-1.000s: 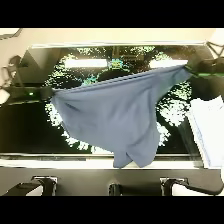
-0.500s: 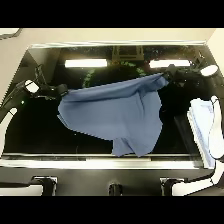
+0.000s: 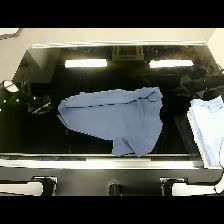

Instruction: Fold the shirts.

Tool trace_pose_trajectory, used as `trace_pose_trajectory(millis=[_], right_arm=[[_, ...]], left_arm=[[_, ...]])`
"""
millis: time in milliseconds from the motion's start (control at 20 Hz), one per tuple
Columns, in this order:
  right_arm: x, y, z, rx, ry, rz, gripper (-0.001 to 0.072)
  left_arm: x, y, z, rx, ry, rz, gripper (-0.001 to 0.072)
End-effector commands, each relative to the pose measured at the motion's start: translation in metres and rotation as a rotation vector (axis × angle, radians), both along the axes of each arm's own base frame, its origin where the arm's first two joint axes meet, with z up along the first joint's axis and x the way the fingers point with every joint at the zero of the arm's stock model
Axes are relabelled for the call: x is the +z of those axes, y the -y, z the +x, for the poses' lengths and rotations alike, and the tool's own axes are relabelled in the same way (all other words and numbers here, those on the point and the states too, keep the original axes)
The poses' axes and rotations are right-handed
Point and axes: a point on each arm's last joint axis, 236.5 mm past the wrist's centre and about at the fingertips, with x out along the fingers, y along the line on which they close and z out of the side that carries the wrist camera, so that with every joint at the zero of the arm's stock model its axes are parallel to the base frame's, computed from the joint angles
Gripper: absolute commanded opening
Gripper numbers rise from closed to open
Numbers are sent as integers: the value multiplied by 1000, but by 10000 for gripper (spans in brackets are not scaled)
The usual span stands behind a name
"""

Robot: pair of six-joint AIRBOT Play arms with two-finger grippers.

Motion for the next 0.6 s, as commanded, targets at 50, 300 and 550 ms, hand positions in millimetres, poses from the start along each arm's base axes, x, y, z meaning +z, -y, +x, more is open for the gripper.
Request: trace_pose_trajectory(millis=[50, 300, 550], right_arm=[[-7, 3, -45, 54, -170, -9, 439], [-7, 1, -50, 65, -189, -3, 439], [-6, 1, -51, 66, -188, -4, 439]], left_arm=[[-45, 6, -39, 77, -91, -135, 429], [-62, 20, -16, 184, -9, -202, 420], [-65, 12, -4, 222, 33, -173, 293]])
